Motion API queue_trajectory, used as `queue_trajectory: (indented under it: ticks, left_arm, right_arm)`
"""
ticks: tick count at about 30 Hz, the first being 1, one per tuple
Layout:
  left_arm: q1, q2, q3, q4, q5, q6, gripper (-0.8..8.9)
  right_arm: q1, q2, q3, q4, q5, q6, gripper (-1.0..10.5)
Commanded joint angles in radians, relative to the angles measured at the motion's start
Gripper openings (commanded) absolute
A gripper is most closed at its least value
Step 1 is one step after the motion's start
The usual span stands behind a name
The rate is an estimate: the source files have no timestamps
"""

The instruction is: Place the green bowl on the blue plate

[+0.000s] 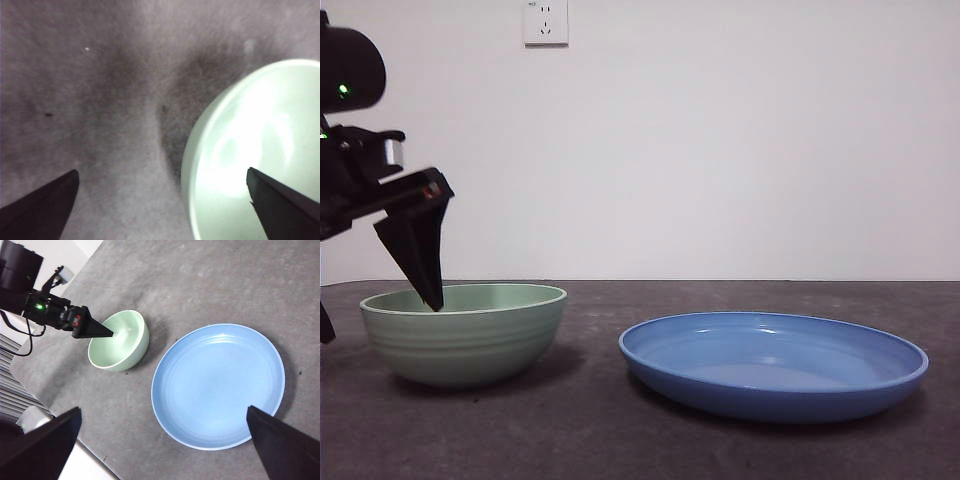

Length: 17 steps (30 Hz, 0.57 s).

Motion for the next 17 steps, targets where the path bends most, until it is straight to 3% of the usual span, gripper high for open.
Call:
queue_trajectory:
  ticks: [1, 11, 17]
  left_arm:
    - [-0.014, 0.03, 0.029, 0.002, -0.006, -0.003, 4.68]
    - [-0.034, 0.042, 0.032, 0.001, -0.006, -0.033, 1.21]
    - [-0.034, 0.042, 0.032, 0.002, -0.006, -0.032, 0.15]
  right_arm:
    - [0.002, 0.004, 0.012, 0.012, -0.003, -0.002, 5.9]
    - [0.002, 0.004, 0.012, 0.013, -0.003, -0.002, 5.9]
    - [0.002, 0.004, 0.012, 0.012, -0.003, -0.002, 5.9]
